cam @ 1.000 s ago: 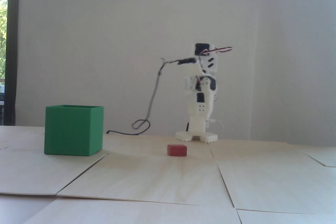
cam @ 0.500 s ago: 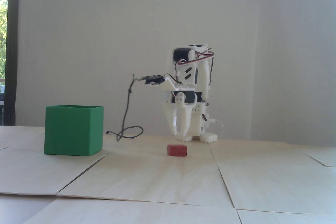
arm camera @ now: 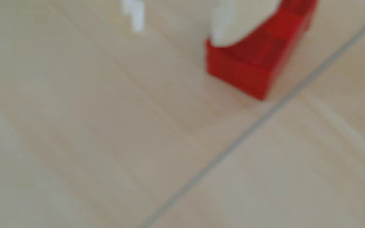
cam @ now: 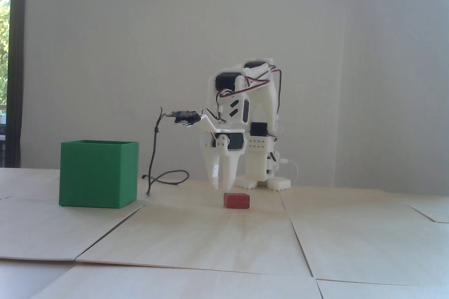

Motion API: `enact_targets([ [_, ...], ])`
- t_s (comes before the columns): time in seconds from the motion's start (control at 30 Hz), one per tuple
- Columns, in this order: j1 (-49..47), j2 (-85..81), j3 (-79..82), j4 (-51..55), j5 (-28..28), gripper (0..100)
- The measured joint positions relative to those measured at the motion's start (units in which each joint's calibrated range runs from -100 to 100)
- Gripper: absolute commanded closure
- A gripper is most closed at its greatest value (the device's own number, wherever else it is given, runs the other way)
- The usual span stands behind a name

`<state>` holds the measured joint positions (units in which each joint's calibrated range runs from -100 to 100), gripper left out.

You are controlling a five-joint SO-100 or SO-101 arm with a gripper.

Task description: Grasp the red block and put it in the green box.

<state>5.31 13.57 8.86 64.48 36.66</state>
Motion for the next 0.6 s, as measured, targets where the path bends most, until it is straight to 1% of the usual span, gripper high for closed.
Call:
enact_targets([
  [0.1,0.1,0.0,-0.4,0.0,0.0,80],
  [0.23,-0.2,0.1,-0.4,0.0,1.7,80],
  [0.6,-2.8,0.1,-0.4,0.0,4.2,79],
])
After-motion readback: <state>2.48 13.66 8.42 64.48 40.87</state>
